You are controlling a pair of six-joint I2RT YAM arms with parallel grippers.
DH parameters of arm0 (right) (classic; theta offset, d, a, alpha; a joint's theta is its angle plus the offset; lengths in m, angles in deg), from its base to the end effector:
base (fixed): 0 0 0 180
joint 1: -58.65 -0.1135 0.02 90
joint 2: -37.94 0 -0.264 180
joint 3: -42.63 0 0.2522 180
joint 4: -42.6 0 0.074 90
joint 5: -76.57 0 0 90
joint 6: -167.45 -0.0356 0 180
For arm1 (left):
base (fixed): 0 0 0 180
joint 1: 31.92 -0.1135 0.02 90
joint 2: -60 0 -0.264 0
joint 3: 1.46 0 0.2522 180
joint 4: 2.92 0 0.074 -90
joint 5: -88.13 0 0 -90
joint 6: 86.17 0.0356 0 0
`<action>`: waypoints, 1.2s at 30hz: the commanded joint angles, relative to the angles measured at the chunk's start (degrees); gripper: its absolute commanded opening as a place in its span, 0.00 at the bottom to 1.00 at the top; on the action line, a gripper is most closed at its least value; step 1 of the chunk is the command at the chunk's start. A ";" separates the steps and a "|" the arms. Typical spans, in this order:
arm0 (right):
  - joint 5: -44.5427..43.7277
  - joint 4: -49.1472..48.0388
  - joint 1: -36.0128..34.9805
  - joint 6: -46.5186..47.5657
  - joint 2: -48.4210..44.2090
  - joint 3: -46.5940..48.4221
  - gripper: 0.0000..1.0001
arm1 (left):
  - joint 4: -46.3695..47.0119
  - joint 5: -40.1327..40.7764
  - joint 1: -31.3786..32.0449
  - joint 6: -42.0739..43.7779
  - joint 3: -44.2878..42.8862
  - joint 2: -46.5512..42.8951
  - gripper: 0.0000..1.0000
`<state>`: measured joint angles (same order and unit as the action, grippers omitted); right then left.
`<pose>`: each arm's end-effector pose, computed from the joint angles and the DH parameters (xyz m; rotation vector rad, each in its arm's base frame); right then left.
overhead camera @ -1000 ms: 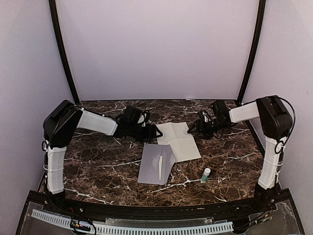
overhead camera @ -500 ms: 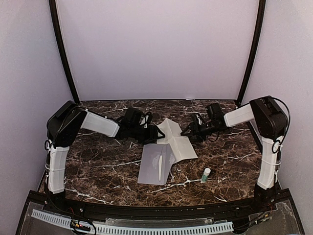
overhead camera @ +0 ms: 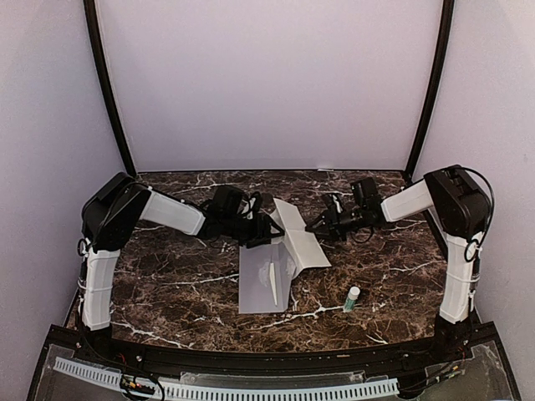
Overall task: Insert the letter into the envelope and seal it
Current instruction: Pick up the letter from the center of the board.
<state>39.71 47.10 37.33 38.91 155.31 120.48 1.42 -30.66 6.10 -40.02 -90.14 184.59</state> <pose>0.3664 0.1736 0.1212 -0.1465 2.4877 1.5726 0.3548 -0.2992 0.1278 0.2168 2.3584 -1.3135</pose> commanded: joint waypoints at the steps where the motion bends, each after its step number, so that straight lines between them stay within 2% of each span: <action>1: 2.57 -4.06 -1.23 -1.68 -0.89 -0.78 0.30 | 3.30 -2.79 -0.23 -1.11 0.88 -0.16 0.64; 4: 2.28 -3.40 -1.82 -1.29 -0.91 -0.66 0.30 | 5.24 -3.33 -0.15 -1.98 2.04 -1.12 0.64; 10: 2.31 -5.94 -2.66 -3.40 -0.98 -1.56 0.22 | 8.79 -3.01 -0.21 -2.66 4.86 -5.05 0.64; 18: 2.89 -13.97 -2.80 -9.13 -2.31 -4.25 0.00 | 8.31 -1.49 -0.29 -2.82 7.32 -7.83 0.64; 22: 2.23 -14.20 -2.85 -9.43 -3.29 -4.51 0.00 | 9.17 1.45 -0.79 -4.75 10.95 -10.41 0.65; 28: 1.96 -13.93 -2.86 -9.02 -4.73 -5.52 0.00 | 15.20 4.78 -2.66 -8.49 21.32 -17.53 0.68; 31: 1.78 -13.21 -3.17 -8.39 -5.41 -5.82 0.00 | 17.29 3.69 -2.80 -9.33 22.87 -20.60 0.70; 36: 1.25 -11.66 -4.05 -7.58 -6.16 -6.08 0.00 | 20.67 -1.42 -2.73 -11.77 22.51 -20.84 0.71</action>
<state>41.77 35.39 34.62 30.32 151.61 115.28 16.92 -28.43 3.17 -49.53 -67.43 166.12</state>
